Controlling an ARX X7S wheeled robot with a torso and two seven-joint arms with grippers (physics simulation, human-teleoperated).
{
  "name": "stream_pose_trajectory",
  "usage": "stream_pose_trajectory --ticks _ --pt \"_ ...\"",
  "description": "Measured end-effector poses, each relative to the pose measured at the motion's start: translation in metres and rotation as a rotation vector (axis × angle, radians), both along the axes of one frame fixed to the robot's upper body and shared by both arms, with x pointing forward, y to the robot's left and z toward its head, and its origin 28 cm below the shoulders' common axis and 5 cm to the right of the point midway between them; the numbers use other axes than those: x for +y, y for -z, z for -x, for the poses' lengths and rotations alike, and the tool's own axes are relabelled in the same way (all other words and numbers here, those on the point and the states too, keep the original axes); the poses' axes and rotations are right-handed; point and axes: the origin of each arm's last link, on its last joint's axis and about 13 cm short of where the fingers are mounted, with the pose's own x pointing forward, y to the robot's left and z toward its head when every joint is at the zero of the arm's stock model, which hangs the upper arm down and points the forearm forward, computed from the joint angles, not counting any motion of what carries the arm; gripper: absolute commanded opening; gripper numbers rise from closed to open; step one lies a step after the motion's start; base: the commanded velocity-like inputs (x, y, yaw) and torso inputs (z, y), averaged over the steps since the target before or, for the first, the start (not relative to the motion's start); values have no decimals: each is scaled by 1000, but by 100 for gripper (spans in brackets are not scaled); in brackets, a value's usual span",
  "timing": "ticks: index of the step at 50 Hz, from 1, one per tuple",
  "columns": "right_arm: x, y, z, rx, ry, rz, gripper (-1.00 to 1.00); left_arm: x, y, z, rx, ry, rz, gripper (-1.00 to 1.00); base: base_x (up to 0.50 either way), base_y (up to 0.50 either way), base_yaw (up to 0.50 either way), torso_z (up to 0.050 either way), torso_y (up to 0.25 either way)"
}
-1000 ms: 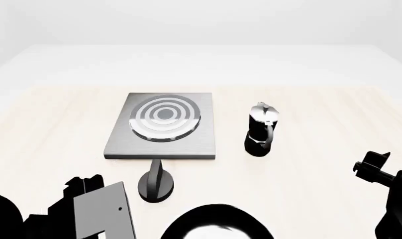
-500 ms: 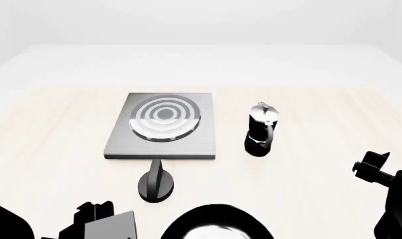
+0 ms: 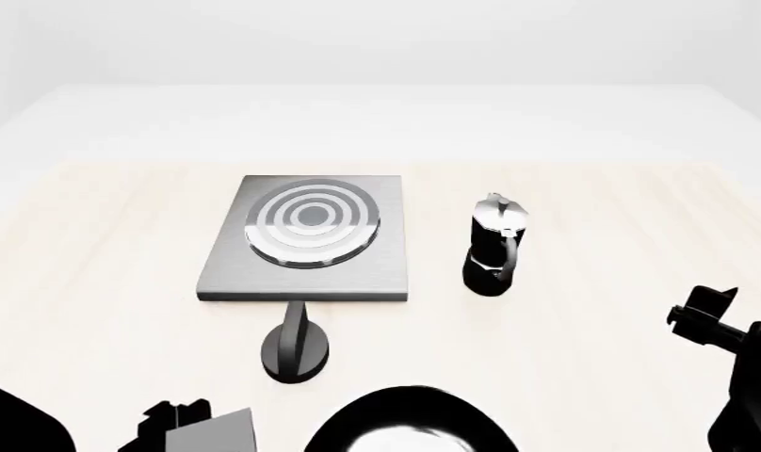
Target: Turn on the stove and put the frying pan on it.
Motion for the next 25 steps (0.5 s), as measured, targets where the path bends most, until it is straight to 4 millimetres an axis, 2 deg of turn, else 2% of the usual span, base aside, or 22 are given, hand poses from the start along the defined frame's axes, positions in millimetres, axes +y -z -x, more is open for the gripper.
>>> stream_pose_trajectory --ticks 25 --pt "0 2 0 1 -2 -1 100 9 9 -4 26 -78 -32 100 0 0 0 0 0"
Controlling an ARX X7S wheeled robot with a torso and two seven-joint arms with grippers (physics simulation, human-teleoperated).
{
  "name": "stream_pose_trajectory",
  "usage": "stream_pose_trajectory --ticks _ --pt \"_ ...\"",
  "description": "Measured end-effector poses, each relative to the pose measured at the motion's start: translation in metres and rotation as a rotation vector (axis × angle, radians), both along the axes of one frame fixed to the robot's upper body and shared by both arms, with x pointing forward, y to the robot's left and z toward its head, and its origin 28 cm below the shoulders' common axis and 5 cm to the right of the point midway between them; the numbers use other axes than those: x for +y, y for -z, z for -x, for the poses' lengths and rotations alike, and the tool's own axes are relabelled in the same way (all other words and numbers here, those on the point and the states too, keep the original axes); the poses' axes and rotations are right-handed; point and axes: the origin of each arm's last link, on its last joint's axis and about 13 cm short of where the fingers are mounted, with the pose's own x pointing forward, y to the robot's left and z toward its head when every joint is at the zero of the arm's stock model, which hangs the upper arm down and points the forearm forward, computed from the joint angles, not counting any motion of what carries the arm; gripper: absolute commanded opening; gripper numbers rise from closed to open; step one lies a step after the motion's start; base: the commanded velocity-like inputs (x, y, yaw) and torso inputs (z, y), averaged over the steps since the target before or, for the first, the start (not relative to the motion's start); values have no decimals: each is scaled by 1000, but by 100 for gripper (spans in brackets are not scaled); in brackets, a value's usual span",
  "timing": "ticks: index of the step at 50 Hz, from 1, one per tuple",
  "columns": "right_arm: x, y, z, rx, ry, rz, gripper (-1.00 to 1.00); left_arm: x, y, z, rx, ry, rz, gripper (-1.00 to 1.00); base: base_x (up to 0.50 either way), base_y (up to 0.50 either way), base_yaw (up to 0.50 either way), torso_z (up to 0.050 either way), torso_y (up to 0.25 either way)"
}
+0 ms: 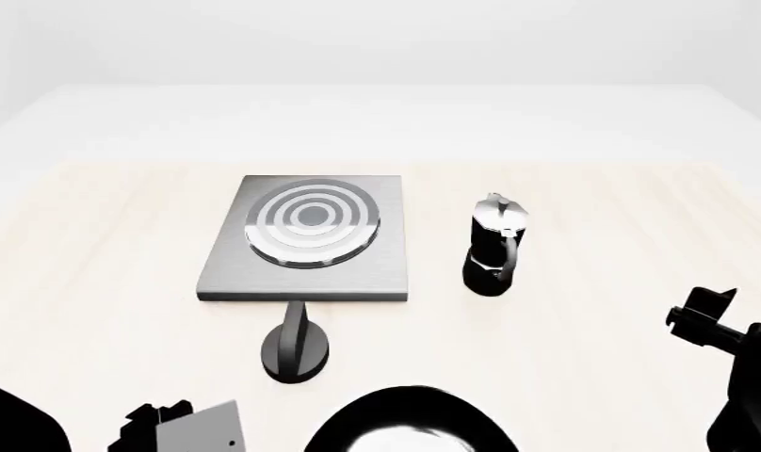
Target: Turn on the stove and put the frying pan on it.
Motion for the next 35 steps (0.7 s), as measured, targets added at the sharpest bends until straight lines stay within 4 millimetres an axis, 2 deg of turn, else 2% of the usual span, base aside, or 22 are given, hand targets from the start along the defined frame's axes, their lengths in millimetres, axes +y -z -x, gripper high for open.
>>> stream_pose_trajectory --ticks 35 --pt "0 0 -1 0 -3 4 100 9 17 -6 46 -55 -34 100 0 0 0 0 0"
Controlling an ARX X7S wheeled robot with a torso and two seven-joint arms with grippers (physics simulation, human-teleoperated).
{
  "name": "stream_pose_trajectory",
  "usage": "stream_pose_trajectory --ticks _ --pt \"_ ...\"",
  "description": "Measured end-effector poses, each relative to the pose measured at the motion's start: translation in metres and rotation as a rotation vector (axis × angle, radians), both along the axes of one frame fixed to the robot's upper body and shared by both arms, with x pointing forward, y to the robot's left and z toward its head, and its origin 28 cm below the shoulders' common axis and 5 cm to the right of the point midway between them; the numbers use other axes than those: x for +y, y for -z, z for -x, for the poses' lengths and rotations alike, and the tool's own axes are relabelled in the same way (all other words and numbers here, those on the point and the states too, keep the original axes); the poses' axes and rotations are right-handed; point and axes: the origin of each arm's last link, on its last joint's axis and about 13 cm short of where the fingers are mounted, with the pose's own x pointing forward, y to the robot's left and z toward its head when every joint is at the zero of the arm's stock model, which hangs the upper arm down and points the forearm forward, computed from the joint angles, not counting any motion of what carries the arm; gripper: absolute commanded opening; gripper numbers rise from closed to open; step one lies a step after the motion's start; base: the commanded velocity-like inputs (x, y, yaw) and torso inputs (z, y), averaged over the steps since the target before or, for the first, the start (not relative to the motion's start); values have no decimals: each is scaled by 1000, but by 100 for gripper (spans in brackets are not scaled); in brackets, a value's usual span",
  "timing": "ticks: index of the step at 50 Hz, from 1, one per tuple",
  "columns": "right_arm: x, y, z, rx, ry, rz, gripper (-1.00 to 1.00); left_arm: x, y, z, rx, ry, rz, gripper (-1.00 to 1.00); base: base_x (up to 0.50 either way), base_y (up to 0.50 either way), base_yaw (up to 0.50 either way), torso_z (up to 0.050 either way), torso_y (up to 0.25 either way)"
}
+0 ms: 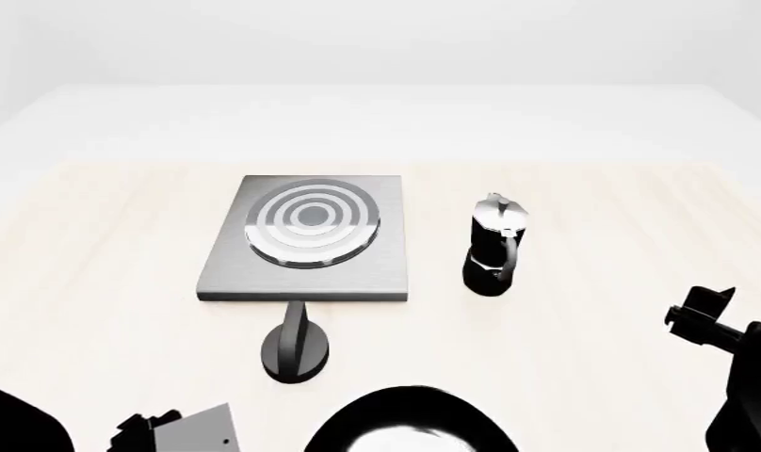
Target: Turn on the stove and put the frying pan on it.
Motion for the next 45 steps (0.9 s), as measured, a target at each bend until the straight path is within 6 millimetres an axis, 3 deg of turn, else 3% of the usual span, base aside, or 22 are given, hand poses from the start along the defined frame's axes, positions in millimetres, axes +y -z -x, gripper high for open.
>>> stream_pose_trajectory --ticks 45 --pt "2 0 -1 1 -2 10 100 10 12 -10 11 -74 -53 100 0 0 0 0 0"
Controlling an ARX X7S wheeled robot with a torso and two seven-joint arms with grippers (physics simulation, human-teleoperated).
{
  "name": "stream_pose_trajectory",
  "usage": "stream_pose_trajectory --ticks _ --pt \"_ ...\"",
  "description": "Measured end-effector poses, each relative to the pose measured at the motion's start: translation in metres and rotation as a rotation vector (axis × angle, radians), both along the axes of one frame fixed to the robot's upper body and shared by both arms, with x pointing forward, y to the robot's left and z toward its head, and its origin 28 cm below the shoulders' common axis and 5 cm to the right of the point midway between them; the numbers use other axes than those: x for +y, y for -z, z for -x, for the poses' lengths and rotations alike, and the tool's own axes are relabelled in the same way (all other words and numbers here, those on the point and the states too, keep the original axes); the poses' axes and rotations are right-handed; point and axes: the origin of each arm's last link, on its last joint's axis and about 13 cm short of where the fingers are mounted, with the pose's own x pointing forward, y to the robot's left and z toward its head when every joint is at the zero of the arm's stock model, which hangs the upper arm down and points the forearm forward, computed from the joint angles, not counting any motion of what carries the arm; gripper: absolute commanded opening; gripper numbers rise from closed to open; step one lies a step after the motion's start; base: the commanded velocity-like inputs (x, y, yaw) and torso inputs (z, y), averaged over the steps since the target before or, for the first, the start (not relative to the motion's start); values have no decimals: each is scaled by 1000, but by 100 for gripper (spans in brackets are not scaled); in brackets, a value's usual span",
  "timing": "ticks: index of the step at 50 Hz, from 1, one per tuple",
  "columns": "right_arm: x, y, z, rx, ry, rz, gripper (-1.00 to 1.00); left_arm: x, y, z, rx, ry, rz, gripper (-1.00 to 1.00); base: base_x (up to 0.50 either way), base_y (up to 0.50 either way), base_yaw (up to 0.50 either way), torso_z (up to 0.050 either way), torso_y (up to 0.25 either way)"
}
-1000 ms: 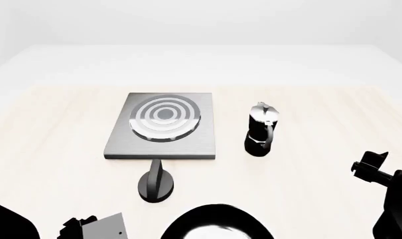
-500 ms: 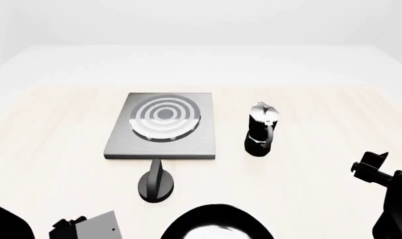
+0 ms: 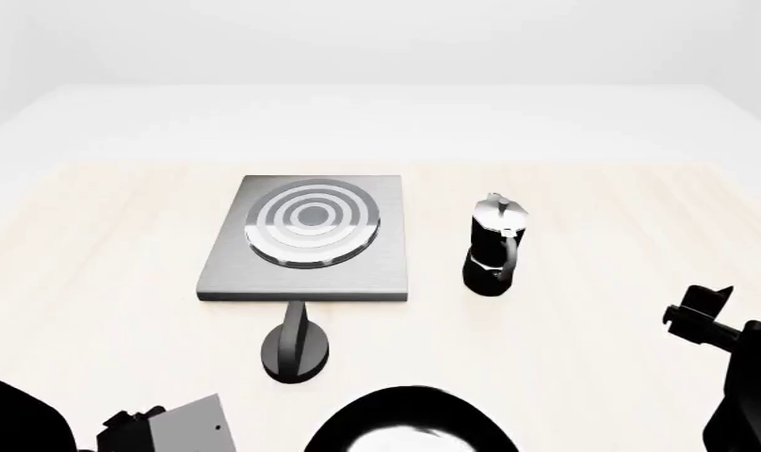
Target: Turn on the stove and put the frying pan on it.
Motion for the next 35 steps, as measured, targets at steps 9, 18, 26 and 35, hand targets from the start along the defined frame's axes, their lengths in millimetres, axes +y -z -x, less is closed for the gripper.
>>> stream_pose_trajectory --ticks 9,18,26,35 --pt "0 1 0 1 0 0 100 0 10 -7 17 -2 1 100 0 0 0 0 0" --pt "0 2 1 1 3 0 100 0 22 -13 44 7 9 100 0 0 0 0 0" --pt "0 2 1 -2 4 3 100 -1 33 -18 77 22 18 100 0 0 0 0 0" --pt "0 0 1 -8 6 7 100 -1 47 -22 119 35 24 -100 0 0 0 0 0"
